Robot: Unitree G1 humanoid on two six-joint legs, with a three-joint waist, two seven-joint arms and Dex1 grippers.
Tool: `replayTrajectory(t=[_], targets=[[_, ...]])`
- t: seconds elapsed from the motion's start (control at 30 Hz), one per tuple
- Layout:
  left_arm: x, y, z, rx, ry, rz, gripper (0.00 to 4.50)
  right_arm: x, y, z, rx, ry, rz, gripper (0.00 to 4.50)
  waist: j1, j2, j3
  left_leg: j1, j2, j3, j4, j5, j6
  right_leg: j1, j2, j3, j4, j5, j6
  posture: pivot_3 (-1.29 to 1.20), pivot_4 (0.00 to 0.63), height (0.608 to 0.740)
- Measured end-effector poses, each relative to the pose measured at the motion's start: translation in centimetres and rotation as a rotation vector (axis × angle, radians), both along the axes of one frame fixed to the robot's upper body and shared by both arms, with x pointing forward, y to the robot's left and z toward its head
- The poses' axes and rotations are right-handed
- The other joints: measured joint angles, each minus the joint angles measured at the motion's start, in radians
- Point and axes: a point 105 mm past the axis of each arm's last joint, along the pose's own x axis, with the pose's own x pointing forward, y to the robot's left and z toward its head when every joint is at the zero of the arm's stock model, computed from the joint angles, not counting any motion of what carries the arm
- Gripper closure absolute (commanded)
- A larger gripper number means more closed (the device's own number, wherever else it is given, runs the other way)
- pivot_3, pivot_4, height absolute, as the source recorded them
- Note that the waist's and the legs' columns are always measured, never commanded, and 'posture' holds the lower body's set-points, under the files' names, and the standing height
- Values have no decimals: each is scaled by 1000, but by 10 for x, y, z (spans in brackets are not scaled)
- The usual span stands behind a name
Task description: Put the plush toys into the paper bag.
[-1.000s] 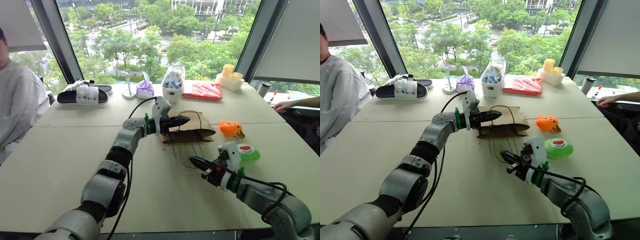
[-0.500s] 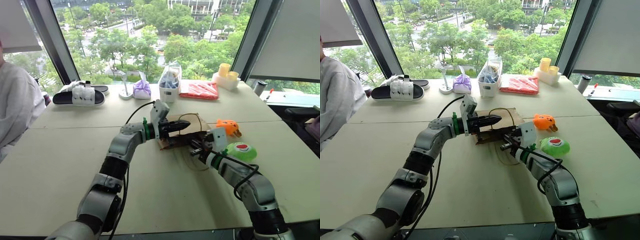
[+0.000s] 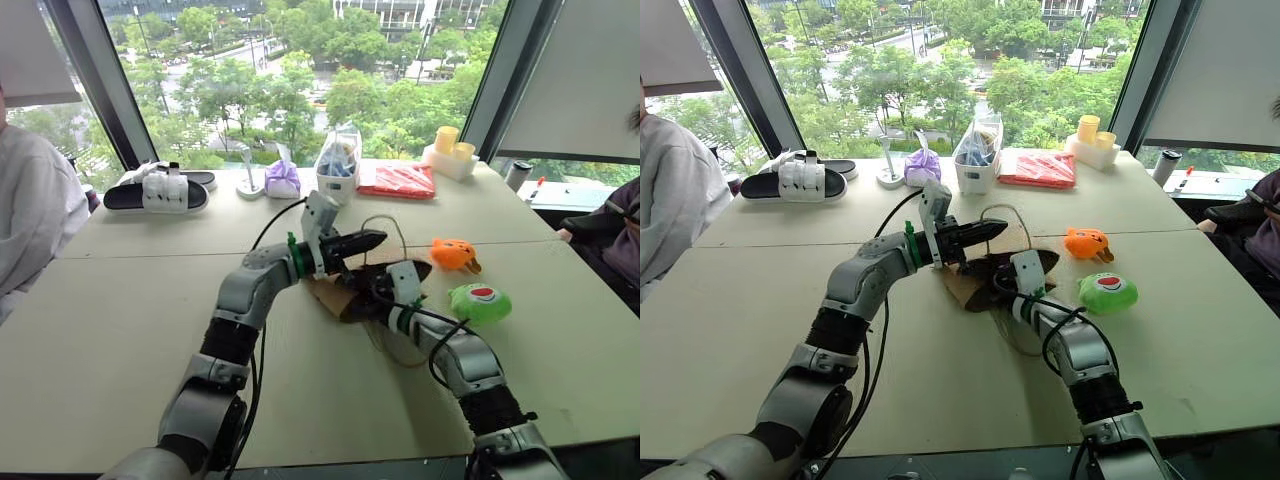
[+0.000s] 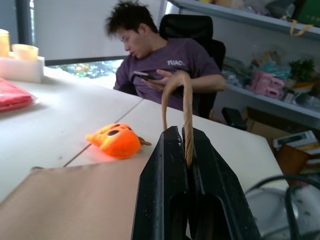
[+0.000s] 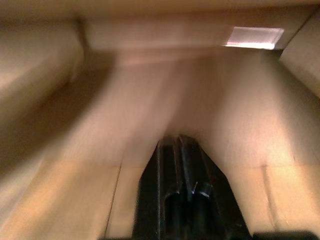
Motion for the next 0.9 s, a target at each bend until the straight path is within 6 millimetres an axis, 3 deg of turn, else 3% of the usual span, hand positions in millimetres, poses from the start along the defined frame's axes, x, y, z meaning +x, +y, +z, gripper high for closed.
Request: replayTrajectory(t=[0.1,0.27,0.5,0.6,0.73,0.9], targets=[[-6,-2,20,-39,-43,-41,4447,-1,2,-1,11,-1,7,4500,-1,0,0,0,0,0,0,0,0,0,0,0,0,0,0,0,150,740],[-35,-5,38,-50,-72,-199,4447,-4,7,-3,44,6,15,4500,-5,0,0,1,0,0,-1,0,0,0,0,0,1,0,0,0,150,740],[-63,-6,30,-10,-52,-327,4447,-7,9,-5,56,9,14,4500,-3,1,0,1,0,0,-1,0,0,0,0,0,0,0,0,0,150,740],[-59,-6,28,-11,-56,-296,4447,-8,10,-5,59,9,17,4500,-2,1,0,1,0,0,-1,0,0,1,0,0,0,0,0,0,150,740],[-33,-2,17,1,-43,-156,4447,-12,8,-4,61,9,21,4500,1,1,0,2,0,0,-1,0,0,1,0,0,0,0,-1,0,150,740],[-18,4,6,25,-36,-75,4447,-29,2,5,108,-12,63,4500,1,1,0,0,0,0,-2,0,-1,-1,0,0,0,0,-1,0,150,740]])
